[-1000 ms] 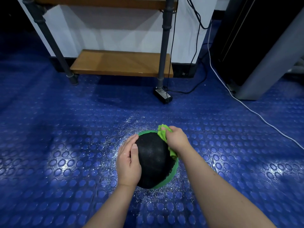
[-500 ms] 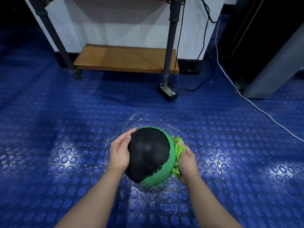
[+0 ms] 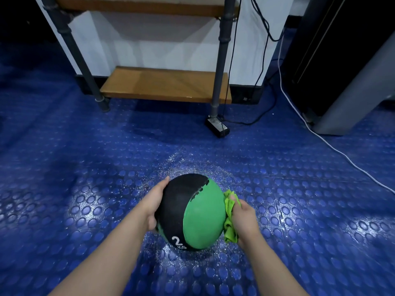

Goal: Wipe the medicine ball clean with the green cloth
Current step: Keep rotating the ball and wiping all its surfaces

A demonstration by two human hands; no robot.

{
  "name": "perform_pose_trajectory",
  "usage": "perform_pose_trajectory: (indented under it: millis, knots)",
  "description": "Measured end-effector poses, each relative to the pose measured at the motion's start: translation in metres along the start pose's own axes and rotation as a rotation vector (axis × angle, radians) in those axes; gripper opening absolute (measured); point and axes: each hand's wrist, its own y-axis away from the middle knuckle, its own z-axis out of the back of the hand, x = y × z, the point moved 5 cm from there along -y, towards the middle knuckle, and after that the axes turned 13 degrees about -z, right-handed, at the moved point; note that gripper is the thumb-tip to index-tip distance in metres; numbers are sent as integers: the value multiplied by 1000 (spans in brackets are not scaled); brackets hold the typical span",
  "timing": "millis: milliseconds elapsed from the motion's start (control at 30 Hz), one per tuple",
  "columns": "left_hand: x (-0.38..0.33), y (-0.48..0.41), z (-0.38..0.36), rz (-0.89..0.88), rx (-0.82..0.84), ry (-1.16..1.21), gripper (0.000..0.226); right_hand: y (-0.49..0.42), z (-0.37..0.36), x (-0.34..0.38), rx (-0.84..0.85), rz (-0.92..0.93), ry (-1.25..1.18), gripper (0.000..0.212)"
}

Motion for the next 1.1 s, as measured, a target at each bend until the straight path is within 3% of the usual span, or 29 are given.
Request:
perform_pose_trajectory:
  millis: [67,167,333,500,700,967,1100]
  knots:
    - [10,4,4,70,-36,-82,79,-1,7,-8,-12,4,29,59]
    - [20,6,10,92,-57,-121,92,7,16,-10,-31,8,61,51]
    - [21,13,7,60,-38,-122,89,8,18,-15,-27,-33,55,59]
    - [17,19,6,16,-72,-106,84,18,19,-13,-49,-63,52,40]
    - [8,19,15,-92,-116,-161,94,-3,16,-40,-47,-124,77,47]
    - [-5,19,6,-150,-90,-180,60,10,20,-51,-30,-311,53,33]
    - [-18,19,-7,-195,-66,-253,46,9,19,-49,9,-337,-13,37]
